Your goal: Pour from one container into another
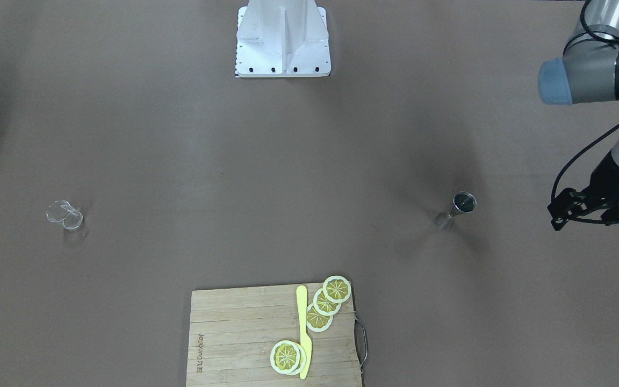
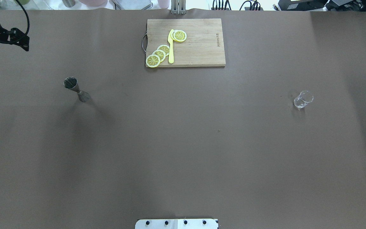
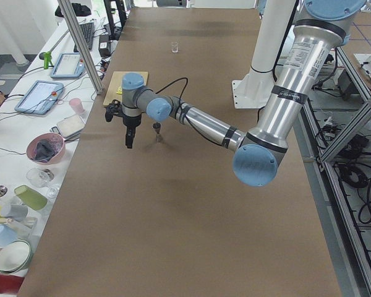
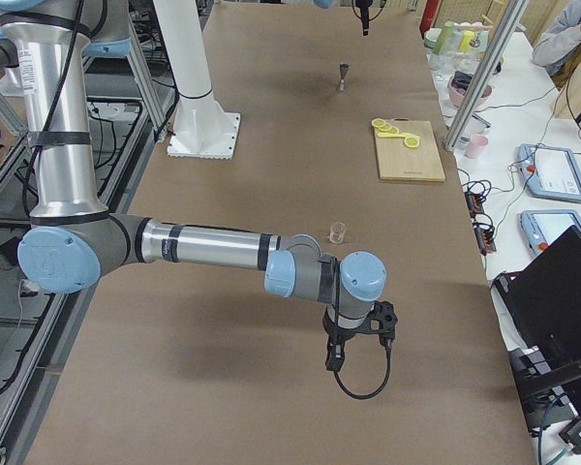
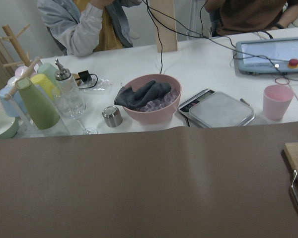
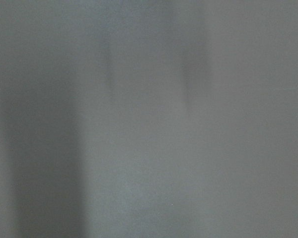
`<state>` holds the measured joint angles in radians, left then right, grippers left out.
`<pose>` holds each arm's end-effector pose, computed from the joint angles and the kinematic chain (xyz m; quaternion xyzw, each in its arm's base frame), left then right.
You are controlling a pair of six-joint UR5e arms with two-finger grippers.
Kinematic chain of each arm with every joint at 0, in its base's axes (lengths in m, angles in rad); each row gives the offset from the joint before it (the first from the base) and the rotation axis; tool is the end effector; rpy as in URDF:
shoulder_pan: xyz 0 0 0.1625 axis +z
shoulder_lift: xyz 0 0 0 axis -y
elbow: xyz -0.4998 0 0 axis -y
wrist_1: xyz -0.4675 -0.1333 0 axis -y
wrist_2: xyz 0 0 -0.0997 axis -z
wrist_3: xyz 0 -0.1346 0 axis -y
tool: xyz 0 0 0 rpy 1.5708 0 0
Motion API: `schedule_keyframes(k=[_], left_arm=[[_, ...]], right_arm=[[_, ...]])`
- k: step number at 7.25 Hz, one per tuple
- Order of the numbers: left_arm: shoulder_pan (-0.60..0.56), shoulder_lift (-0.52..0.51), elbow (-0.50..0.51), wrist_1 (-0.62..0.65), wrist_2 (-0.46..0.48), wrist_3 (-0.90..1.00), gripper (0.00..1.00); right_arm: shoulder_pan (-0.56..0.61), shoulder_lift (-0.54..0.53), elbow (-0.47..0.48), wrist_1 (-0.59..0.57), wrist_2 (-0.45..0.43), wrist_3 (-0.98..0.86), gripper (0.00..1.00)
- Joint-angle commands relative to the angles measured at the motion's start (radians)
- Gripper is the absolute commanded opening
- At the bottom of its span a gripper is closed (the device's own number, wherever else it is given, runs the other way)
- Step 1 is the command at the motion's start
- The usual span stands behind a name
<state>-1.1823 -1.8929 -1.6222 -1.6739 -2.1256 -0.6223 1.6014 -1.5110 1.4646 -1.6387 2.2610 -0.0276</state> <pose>0.2205 -0.7035 0.5219 0.0698 0.3428 -0.0448 0.9358 0.0655 -0.5823 0.7976 -0.0439 -0.3392 0.0207 0.9395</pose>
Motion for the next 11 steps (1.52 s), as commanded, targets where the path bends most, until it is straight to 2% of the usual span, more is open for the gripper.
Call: schedule_keyframes(k=[1, 3, 4, 5, 6, 8, 11], left_arm=[[-0.058, 0.116, 0.012, 0.006, -0.059, 0.076, 0.98], [-0.197, 0.21, 0.022, 0.019, -0.249, 0.096, 0.98], [-0.276, 0.274, 0.021, 0.008, -0.282, 0.16, 0.98], [-0.302, 0.303, 0.054, 0.017, -0.274, 0.375, 0.99], [-0.327, 0.333, 0.061, 0.017, -0.272, 0.435, 0.99], [-0.41, 0.356, 0.051, 0.016, -0.274, 0.44, 0.99], [-0.451, 0.353, 0.021, 0.019, -0.272, 0.444, 0.99]], right_arm=[[0.0, 0.0, -0.003, -0.001, 0.006, 0.0, 1.0], [0.0, 0.0, -0.004, 0.0, 0.005, 0.0, 1.0], [0.0, 0.0, 0.002, 0.0, 0.005, 0.0, 1.0], [0.0, 0.0, -0.004, 0.0, 0.005, 0.0, 1.0], [0.0, 0.0, -0.004, 0.0, 0.006, 0.0, 1.0], [0.0, -0.001, -0.004, 0.0, 0.005, 0.0, 1.0], [0.0, -0.002, 0.003, 0.0, 0.006, 0.0, 1.0]])
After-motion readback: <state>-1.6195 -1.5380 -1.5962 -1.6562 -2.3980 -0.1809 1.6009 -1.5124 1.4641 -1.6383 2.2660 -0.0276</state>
